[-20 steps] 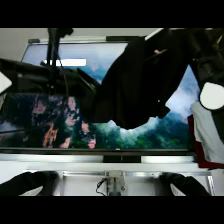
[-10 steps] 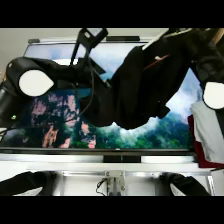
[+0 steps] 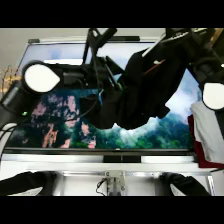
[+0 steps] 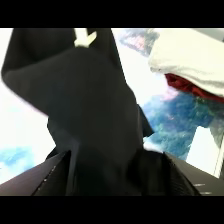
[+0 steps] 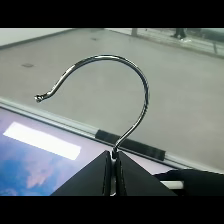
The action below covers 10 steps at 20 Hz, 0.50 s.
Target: Fold the shirts.
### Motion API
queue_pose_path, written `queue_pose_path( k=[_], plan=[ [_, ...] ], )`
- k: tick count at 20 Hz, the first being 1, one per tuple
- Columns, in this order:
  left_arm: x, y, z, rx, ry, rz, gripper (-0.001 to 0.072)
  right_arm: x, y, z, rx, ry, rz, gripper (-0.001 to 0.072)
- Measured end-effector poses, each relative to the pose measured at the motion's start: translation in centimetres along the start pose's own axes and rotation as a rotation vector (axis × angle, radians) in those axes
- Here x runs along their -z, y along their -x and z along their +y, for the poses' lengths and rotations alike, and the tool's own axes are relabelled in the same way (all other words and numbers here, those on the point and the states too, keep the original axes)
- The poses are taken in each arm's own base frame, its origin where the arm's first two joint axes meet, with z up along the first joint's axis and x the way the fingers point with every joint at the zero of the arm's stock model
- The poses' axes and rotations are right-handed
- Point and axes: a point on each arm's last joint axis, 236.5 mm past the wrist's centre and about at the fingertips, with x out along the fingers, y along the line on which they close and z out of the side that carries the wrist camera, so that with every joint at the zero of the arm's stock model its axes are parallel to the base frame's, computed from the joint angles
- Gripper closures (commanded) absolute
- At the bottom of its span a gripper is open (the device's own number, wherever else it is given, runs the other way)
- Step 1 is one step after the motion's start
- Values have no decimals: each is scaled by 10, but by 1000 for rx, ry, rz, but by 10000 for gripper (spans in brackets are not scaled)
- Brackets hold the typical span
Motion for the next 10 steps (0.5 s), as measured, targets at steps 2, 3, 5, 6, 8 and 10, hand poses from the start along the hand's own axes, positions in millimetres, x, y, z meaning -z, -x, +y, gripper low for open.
queue_pose_path(
  k=[2, 3, 5, 6, 8, 10],
  plan=[
    [2, -10, 2, 8, 24, -9, 435, -3, 0, 13, -25, 16, -9, 647],
    [3, -15, 6, 2, 32, -16, 487, -5, 0, 19, -36, 26, -13, 647],
    [0, -17, 19, -32, 45, -42, 643, -11, 2, 29, -56, 38, -31, 645],
    [-3, -16, 31, -61, 48, -61, 643, -16, 4, 33, -63, 37, -43, 643],
    [-7, -6, 50, -104, 46, -82, 644, -23, 9, 37, -72, 27, -61, 534],
    [-17, 13, 76, -167, 75, -129, 646, -25, 16, 41, -90, 10, -49, 221]
  ],
)
